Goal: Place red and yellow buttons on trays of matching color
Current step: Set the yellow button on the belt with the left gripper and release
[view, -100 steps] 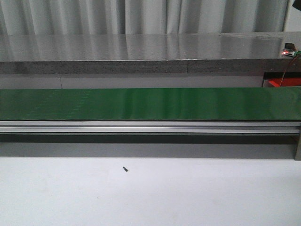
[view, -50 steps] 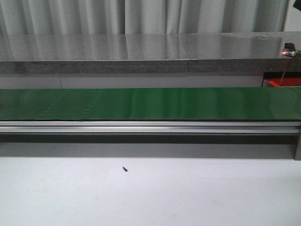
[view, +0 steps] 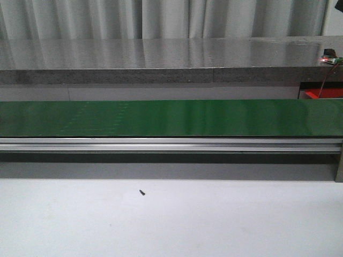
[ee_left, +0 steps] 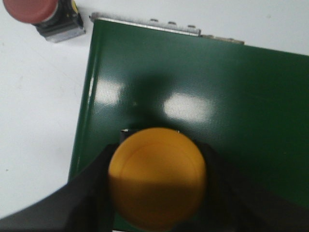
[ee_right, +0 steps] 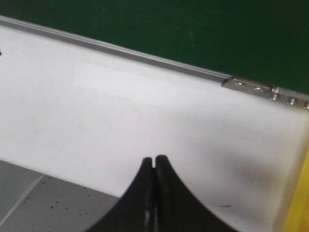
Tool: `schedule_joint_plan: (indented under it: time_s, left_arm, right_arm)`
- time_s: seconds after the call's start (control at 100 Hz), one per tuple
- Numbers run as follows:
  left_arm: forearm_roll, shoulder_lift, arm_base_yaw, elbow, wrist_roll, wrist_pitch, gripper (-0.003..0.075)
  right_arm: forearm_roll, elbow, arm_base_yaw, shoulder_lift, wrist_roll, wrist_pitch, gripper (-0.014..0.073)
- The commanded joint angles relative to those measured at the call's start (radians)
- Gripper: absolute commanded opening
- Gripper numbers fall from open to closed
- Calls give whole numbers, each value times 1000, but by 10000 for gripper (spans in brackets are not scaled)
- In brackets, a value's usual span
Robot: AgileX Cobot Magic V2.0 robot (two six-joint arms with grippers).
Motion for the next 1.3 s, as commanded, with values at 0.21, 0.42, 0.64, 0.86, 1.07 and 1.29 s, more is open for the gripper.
schedule_joint_plan:
  time_s: [0.21,0.42,0.64,0.86,1.07,1.29]
  left_arm:
    - [-2,-43,-5,-24,24,-3,388]
    - [-7,-58,-5,-34,24,14,601]
    - [-16,-157,-5,-34,27,-5,600]
    - [-17,-222,5,-34,-10,-59,600]
    - [-10,-204,75,-34,-114,-148,600]
    - [-70,-121,155,-34,-194,-191,600]
  right_arm:
    - [28,-24,0,-28,-5,-19,-106]
    - [28,-24,0,-28,-5,-19,-106]
    - [29,-24,0,-28,-5,-21,-106]
    - [29,-24,0,-28,-5,-22,-106]
    - [29,-24,0,-28,-5,-19,-106]
    - [29,-24,0,-28,-5,-19,-106]
